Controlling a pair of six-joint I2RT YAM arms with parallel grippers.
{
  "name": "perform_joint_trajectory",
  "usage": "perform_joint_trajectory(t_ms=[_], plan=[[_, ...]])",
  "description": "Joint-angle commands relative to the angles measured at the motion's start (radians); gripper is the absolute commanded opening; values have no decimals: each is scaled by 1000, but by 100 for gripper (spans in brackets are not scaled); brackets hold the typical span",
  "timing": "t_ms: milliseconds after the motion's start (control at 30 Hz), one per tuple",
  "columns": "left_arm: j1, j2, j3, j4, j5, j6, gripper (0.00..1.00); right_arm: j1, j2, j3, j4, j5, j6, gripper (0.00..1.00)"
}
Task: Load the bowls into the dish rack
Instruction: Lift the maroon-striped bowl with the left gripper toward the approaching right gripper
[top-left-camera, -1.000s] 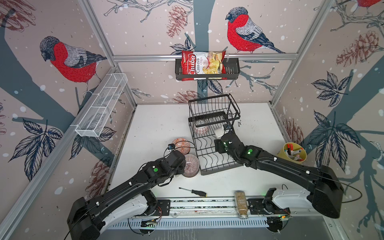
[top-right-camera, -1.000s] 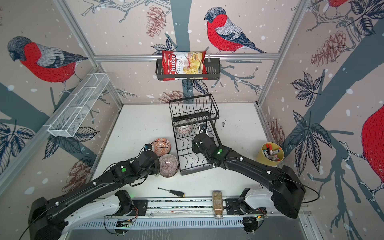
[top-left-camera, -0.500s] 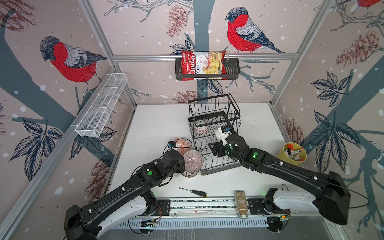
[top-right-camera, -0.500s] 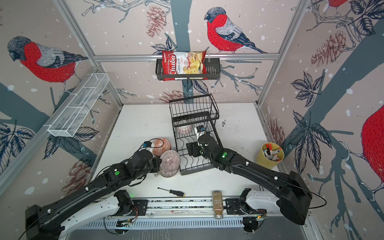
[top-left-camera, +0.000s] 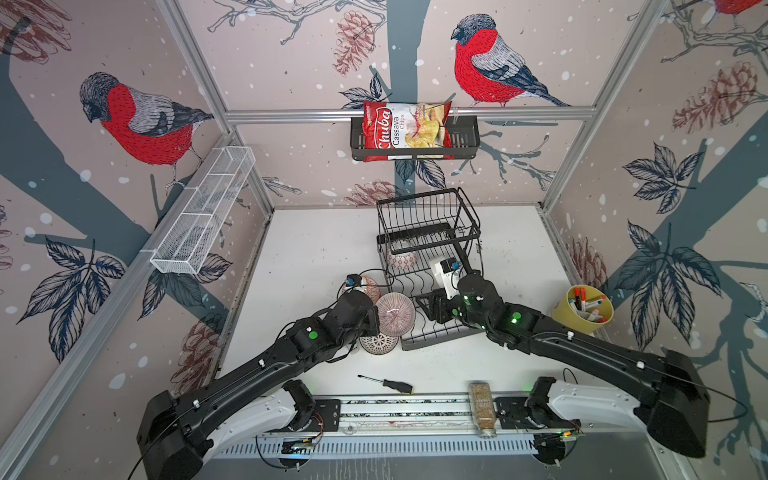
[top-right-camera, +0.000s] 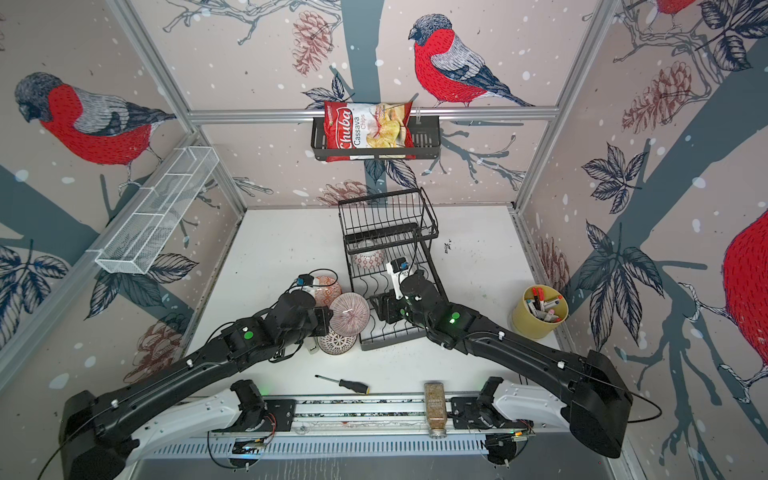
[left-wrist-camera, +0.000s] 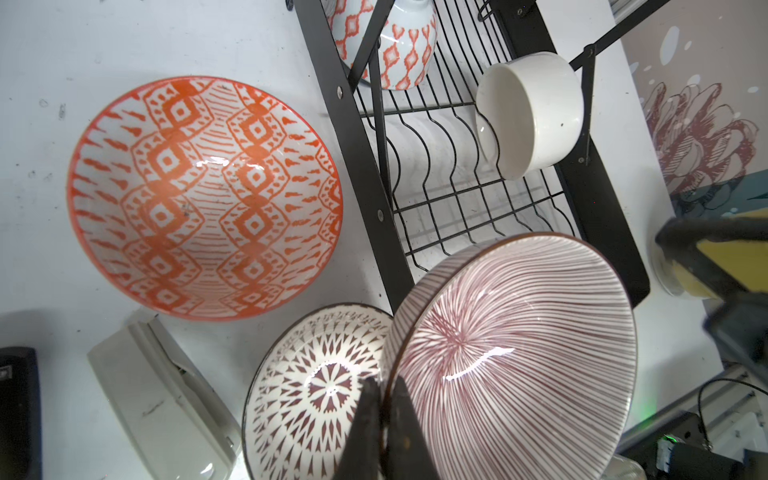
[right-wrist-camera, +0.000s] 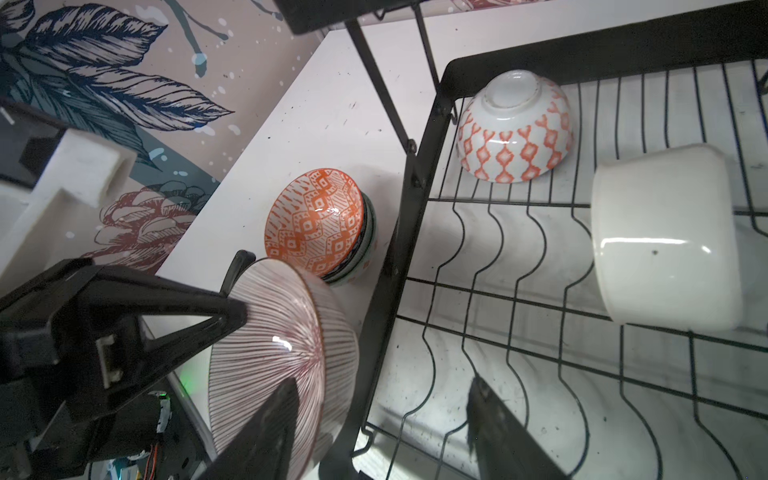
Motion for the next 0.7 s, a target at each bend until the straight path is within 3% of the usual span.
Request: perform_joint_trajectory(t_ms=[0, 267, 667], plan=[[1, 34, 33, 57, -31, 16, 0, 35, 17, 26, -20, 79, 5, 63], [0, 84, 63, 71, -31, 38, 0, 122, 124, 104, -109, 315, 16, 54], [1, 111, 83, 72, -28, 62, 0, 151, 254, 180, -134, 391, 14, 38]])
